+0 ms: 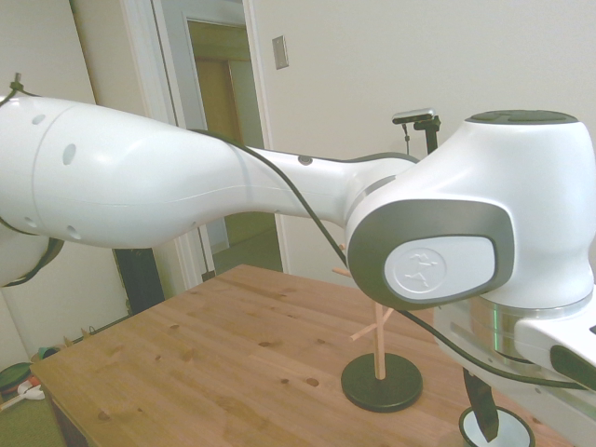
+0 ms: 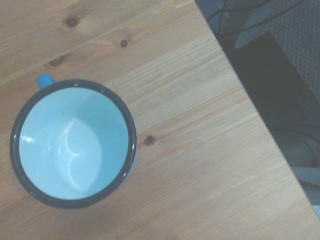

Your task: Hang the mug

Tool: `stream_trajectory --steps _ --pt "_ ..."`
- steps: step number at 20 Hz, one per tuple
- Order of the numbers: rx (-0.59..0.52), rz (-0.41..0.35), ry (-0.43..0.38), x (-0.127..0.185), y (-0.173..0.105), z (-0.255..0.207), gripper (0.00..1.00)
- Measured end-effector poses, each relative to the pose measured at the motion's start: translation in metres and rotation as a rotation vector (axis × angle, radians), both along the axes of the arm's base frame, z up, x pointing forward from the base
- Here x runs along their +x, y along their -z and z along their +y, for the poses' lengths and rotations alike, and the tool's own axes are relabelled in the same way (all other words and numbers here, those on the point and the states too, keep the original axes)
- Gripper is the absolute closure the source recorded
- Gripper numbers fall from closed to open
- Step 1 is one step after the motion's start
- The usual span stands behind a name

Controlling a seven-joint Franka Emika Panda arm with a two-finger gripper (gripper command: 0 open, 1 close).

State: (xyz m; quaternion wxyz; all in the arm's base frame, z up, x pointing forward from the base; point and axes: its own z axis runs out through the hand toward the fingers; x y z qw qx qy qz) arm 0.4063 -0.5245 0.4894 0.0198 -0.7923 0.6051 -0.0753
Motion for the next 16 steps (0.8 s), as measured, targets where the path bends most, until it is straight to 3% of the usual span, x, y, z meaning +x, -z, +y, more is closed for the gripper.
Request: stream_trajectory --steps 8,16 --pt "0.012 0.001 0.015 0.02 -0.002 -0.019 0.0" --pt "0.03 0.01 0.014 0.04 0.017 -0.016 0.0"
